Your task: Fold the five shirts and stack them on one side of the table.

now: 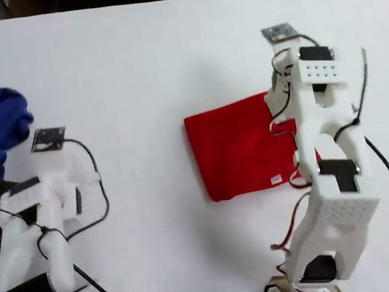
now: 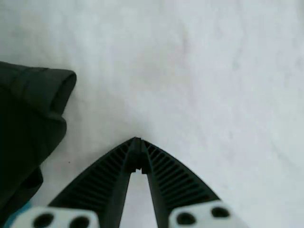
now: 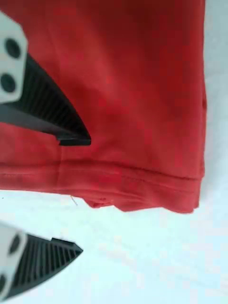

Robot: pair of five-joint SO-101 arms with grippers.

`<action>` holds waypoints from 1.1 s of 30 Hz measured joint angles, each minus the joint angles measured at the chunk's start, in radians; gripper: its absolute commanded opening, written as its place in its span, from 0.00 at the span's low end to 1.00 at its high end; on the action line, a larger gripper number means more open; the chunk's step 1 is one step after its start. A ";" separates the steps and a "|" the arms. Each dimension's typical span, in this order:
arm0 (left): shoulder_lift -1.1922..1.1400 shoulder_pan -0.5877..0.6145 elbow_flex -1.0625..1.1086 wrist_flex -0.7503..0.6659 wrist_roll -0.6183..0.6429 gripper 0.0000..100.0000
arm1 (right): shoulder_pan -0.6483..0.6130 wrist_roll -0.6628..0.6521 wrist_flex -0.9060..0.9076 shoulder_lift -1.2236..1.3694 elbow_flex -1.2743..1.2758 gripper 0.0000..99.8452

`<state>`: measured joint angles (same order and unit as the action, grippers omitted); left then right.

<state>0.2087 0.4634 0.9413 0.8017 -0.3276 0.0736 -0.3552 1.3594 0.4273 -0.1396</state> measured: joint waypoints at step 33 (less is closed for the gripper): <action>0.008 0.020 0.009 -0.015 0.061 0.03 | 0.087 -0.158 0.141 0.325 -0.325 0.02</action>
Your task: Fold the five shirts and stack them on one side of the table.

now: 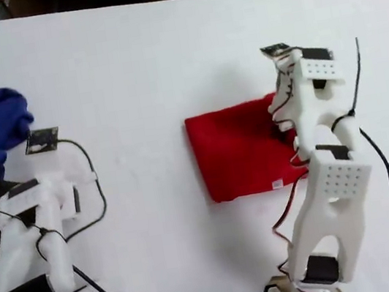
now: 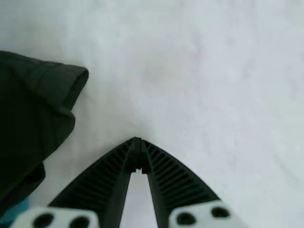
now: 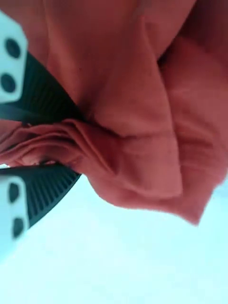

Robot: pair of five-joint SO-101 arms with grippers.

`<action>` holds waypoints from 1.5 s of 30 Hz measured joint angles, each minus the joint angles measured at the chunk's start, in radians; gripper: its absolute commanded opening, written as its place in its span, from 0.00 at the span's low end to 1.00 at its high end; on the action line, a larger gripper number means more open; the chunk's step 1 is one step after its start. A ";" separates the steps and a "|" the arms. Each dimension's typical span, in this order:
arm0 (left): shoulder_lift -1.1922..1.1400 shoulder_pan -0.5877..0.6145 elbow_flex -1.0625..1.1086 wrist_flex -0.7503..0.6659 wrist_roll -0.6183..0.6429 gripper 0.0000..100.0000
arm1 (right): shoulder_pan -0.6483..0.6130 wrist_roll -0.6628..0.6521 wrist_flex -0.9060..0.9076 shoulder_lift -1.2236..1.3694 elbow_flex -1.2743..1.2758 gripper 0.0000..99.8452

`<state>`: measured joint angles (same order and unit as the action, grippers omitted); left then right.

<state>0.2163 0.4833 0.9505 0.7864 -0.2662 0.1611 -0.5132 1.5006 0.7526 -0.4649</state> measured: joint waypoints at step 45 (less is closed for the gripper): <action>0.002 0.003 0.011 -0.015 0.000 0.03 | 0.359 -0.160 -0.583 0.379 -0.591 0.21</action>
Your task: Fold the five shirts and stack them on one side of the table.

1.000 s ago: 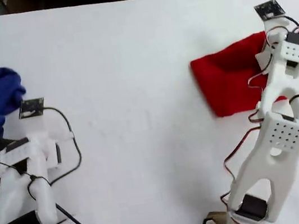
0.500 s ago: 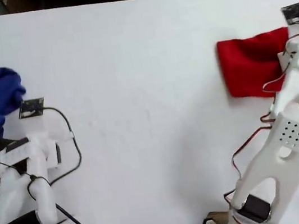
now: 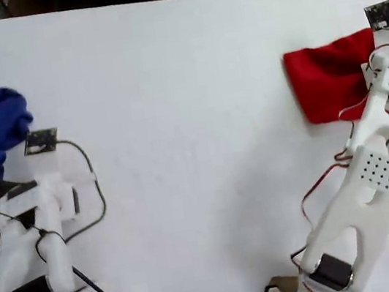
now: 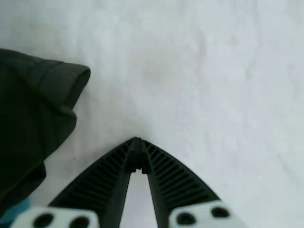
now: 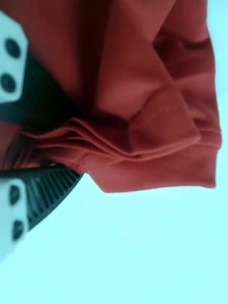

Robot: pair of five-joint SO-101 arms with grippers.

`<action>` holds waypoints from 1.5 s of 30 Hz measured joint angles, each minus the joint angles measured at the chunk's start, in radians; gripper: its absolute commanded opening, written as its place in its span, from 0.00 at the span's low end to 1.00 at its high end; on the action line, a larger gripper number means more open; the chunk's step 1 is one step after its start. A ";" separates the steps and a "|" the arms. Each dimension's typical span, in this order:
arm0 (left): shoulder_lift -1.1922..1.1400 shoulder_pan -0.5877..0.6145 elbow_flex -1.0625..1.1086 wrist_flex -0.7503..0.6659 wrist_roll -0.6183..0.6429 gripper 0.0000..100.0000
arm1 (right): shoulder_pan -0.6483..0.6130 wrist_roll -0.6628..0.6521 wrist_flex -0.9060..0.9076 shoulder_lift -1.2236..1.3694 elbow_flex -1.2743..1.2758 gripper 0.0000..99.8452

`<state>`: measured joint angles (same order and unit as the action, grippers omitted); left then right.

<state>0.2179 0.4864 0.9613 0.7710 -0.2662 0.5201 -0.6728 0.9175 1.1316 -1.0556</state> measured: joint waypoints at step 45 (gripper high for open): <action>0.002 0.436 -0.835 0.624 -0.133 0.28 | -0.385 0.124 0.589 -1.671 1.496 0.23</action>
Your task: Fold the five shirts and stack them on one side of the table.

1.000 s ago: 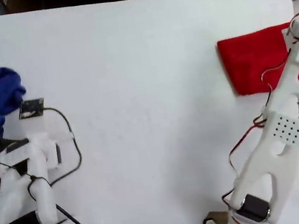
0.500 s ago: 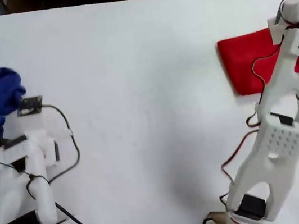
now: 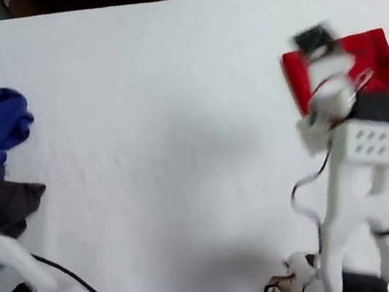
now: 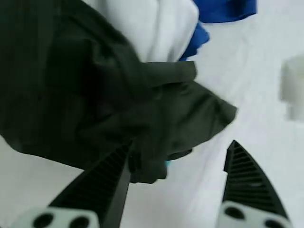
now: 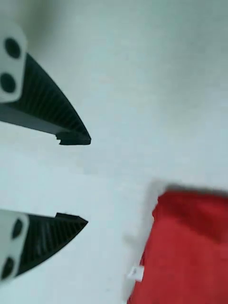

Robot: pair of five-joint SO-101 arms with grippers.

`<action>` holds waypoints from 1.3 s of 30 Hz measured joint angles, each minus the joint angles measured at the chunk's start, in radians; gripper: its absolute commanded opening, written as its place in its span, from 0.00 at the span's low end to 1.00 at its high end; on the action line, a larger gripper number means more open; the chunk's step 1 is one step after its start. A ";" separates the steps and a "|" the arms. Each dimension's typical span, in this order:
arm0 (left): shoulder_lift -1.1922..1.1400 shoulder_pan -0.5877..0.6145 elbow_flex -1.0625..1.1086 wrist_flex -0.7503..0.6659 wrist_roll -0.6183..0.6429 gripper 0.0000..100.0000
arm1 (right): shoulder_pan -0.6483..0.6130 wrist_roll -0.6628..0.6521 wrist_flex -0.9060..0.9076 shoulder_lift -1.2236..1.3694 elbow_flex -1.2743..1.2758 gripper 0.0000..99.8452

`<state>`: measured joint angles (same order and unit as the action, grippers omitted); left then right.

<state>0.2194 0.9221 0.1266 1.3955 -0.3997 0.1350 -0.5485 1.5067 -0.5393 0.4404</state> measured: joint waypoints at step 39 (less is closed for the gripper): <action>-0.324 -0.608 -0.420 0.373 0.071 0.03 | 0.084 0.066 -0.451 -0.210 0.635 0.24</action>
<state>-0.1043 0.3145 -0.2938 1.7683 -0.3291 0.2194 -0.4826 1.0556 -0.7495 1.0756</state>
